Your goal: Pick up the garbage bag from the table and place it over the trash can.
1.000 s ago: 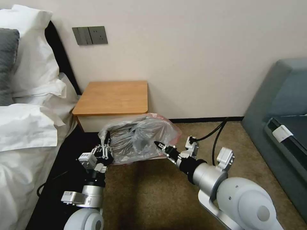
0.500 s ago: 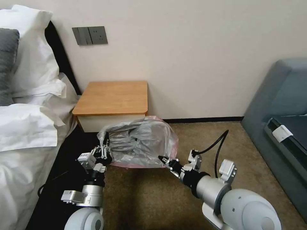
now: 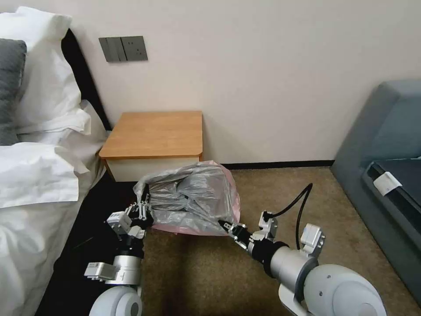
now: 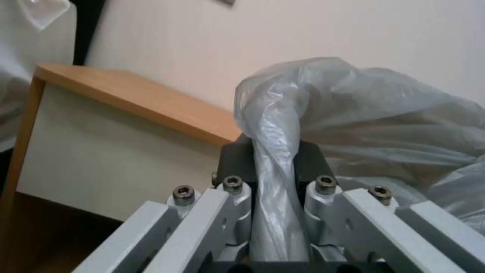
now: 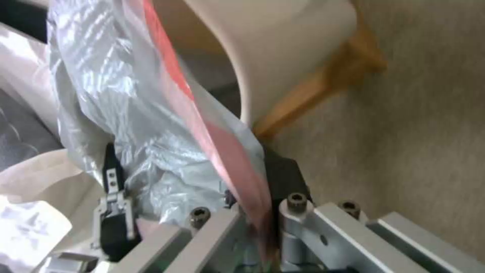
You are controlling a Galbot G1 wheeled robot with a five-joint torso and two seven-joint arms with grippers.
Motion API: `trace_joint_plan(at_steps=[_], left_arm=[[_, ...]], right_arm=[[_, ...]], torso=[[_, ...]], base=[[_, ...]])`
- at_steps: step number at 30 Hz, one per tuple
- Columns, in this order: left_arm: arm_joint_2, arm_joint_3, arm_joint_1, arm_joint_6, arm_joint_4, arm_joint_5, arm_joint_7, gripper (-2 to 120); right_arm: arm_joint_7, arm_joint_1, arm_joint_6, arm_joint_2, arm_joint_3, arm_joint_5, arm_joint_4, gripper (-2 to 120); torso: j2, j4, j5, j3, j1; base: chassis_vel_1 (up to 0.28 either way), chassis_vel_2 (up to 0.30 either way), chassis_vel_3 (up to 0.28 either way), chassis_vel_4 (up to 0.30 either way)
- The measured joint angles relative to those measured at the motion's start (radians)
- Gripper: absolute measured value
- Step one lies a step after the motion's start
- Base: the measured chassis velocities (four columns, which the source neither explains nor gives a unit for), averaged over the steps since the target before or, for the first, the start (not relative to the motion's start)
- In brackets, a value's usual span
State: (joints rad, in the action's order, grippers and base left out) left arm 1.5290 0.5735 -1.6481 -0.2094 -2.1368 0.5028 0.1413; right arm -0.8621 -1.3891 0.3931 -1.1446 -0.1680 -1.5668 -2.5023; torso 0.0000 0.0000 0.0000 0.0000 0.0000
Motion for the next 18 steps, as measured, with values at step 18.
trace_joint_plan(at_steps=[18], left_arm=[[-0.003,0.002,-0.012,0.016,-0.023,0.055,0.001,9]], right_arm=[[0.138,0.036,0.085,0.001,0.058,0.2,0.069,0]], torso=[[0.0,0.0,-0.0001,0.0,0.0]], base=[[0.0,0.0,0.0,0.0]])
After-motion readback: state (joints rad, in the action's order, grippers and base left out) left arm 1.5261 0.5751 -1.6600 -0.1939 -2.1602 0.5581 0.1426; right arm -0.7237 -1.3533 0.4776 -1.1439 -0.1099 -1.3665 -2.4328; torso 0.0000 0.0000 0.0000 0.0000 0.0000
